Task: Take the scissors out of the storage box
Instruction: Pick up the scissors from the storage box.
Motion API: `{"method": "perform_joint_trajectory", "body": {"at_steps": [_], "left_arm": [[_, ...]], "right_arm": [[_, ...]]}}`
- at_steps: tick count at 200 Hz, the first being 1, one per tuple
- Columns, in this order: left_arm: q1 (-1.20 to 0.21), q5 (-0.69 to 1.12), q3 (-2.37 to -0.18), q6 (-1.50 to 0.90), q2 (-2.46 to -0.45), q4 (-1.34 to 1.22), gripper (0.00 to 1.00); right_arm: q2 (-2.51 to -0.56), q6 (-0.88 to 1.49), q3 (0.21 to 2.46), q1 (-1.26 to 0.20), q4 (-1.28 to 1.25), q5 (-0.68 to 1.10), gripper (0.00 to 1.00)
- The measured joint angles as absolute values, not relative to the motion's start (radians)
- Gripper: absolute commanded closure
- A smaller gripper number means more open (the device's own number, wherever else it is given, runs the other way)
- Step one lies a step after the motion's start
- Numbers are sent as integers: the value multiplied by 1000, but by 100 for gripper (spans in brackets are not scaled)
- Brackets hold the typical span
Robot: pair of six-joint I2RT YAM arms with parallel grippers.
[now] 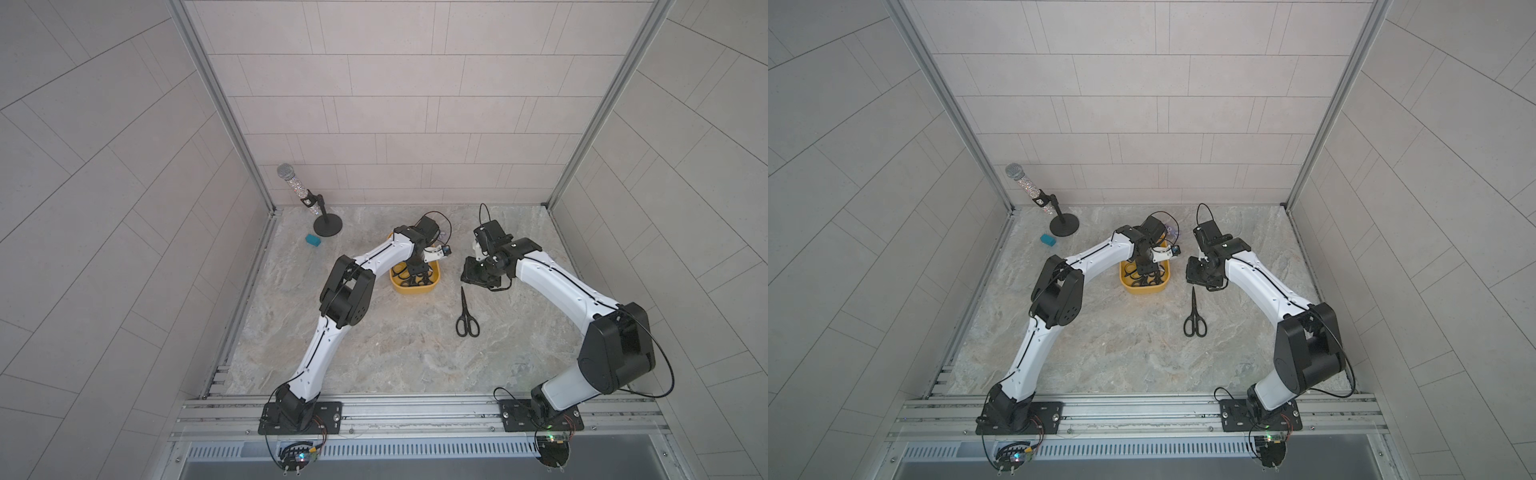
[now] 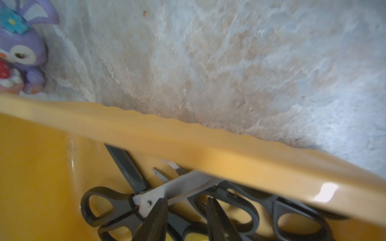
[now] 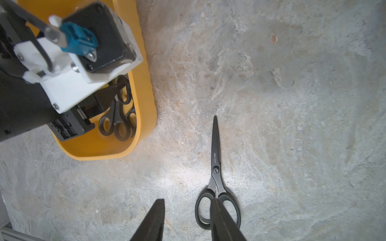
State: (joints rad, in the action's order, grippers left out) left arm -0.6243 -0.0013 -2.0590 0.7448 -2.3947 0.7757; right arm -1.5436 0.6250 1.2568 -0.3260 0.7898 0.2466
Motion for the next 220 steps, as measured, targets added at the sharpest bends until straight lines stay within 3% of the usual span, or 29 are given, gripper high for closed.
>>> {"method": "perform_joint_trajectory", "body": {"at_steps": [59,220], "left_arm": [[-595,13,-2158,753,-2398,793,61],[-576,107,-2175,773,-2473,818,58]], "right_arm": [[-1548,625,1257,-326,790,250,59],[-1565,610,1273,-326,810,263,59]]}}
